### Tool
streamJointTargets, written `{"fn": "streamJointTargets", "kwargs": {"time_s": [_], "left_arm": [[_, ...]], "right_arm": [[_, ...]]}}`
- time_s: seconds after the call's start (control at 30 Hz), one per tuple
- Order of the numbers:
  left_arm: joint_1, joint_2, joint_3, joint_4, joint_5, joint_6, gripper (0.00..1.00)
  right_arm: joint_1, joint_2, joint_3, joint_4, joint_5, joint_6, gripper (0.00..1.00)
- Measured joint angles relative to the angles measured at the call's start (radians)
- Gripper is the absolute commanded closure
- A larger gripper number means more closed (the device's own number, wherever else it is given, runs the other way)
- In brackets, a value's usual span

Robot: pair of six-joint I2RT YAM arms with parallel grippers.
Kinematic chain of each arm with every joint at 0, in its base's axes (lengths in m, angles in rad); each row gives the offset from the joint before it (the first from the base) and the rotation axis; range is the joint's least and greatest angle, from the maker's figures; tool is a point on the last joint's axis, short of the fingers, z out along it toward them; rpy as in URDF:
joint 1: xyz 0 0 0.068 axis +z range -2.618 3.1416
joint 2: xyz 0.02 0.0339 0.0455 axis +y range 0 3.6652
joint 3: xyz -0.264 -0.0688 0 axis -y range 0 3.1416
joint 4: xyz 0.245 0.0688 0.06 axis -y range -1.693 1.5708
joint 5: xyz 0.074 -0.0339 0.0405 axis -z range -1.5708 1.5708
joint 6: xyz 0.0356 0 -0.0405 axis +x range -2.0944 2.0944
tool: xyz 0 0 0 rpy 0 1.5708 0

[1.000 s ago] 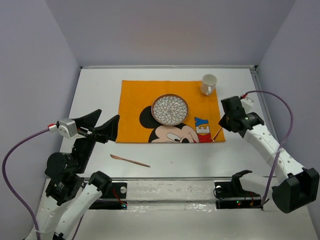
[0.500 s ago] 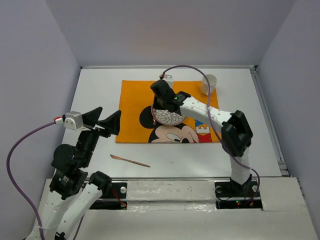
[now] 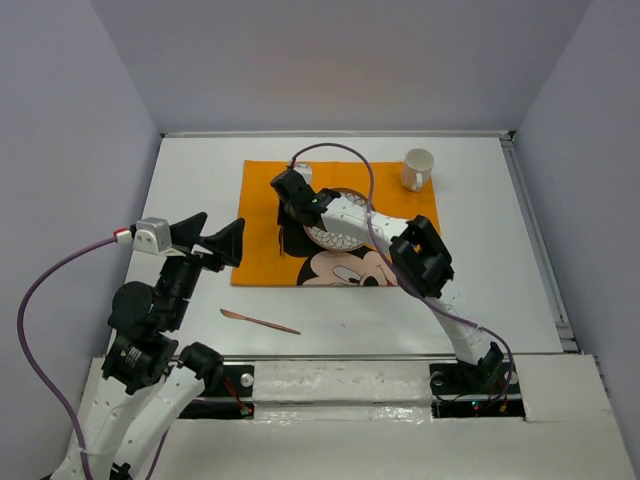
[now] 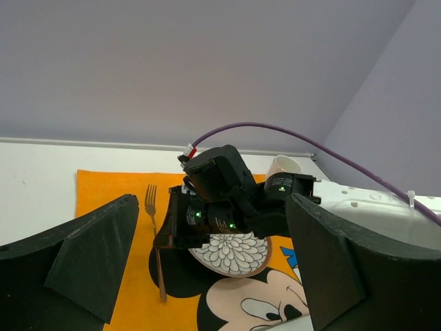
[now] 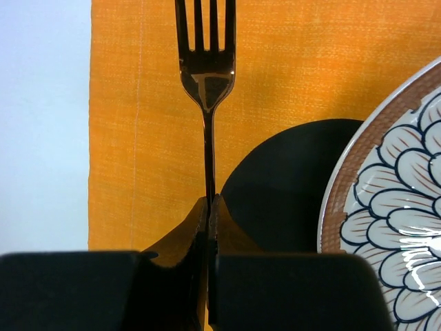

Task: Set the dinner table for one person

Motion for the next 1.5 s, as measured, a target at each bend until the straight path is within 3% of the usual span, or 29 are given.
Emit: {"fn": "streamJointTargets", "kwargs": {"time_s": [0.47,0.53,0.67,0.97,1.07,1.23,1.5], "left_arm": [[0.0,0.01,0.0,0.0,0.001,0.0,0.01],[0.0,0.012,0.0,0.0,0.001,0.0,0.01],[0.002,0.013,0.0,0.0,0.001,0.0,0.01],[0.007,0.013,0.0,0.0,0.002,0.0,0.01],[0.007,0.013,0.0,0.0,0.002,0.0,0.01],[0.007,0.013,0.0,0.0,-0.003,0.002,0.01],[0.021,0.012,0.0,0.0,-0.013,0.006,0.01]], "right_arm": [[0.017,0.039,0.004,0.0,-0.047,0.026,1.0],[0.019,0.046,0.006,0.001,-0.053,0.029,0.94],[0.019,0.068,0.019,0.003,-0.06,0.03,0.72],[0.019,0.083,0.031,0.004,-0.066,0.024,0.69],[0.022,0.075,0.024,0.014,-0.079,0.013,0.59],[0.057,-0.049,-0.114,0.096,-0.104,-0.061,0.43],[0.244,-0.341,-0.476,0.281,-0.235,-0.284,0.36]]}}
